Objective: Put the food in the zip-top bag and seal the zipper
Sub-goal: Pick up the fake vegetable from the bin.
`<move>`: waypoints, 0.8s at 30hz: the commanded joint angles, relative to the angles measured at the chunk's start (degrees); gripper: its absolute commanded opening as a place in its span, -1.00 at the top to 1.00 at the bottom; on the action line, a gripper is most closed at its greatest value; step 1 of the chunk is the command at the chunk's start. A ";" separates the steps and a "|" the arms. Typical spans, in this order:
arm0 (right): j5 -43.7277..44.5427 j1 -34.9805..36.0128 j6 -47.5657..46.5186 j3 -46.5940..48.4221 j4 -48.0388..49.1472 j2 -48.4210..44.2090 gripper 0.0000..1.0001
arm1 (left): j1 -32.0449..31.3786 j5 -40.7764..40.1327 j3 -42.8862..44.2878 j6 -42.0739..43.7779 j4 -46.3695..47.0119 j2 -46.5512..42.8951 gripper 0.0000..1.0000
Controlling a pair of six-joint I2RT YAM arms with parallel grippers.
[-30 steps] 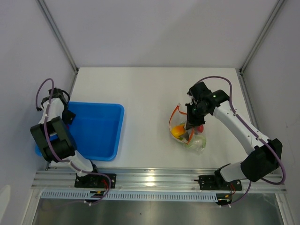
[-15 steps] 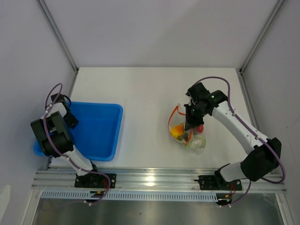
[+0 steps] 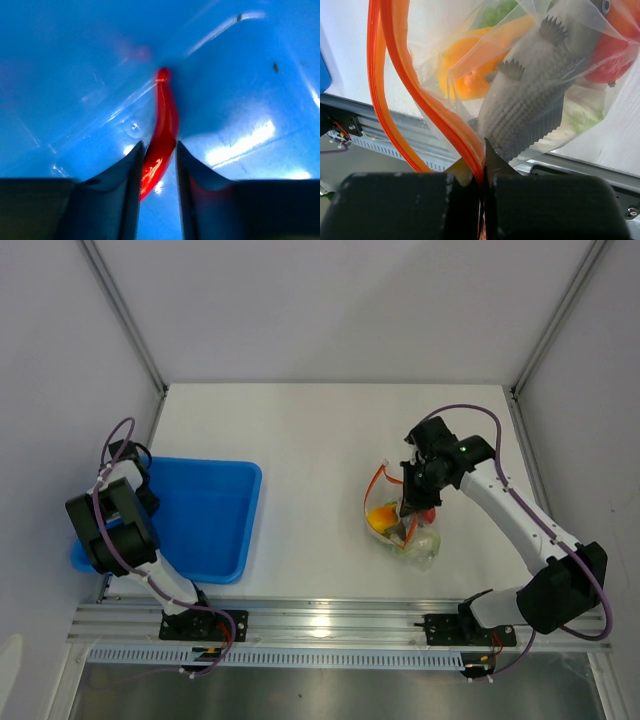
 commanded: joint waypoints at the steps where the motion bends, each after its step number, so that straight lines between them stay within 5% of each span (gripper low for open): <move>1: 0.28 -0.79 0.00 -0.25 1.73 -2.18 1.00 | 0.89 1.81 -1.82 1.02 -0.85 -1.73 0.38; 9: 0.90 -1.58 0.61 -0.43 2.17 -3.41 1.00 | 0.80 0.76 -2.26 -0.20 -2.25 -4.45 0.99; 17: 1.34 -1.85 0.53 0.54 1.56 -2.63 1.00 | -0.08 -1.07 -1.65 -7.76 -9.00 -10.34 0.99; 24: 0.38 -1.85 -0.26 1.68 0.94 -1.66 1.00 | -1.13 8.20 -2.61 -12.16 -12.88 -22.20 0.99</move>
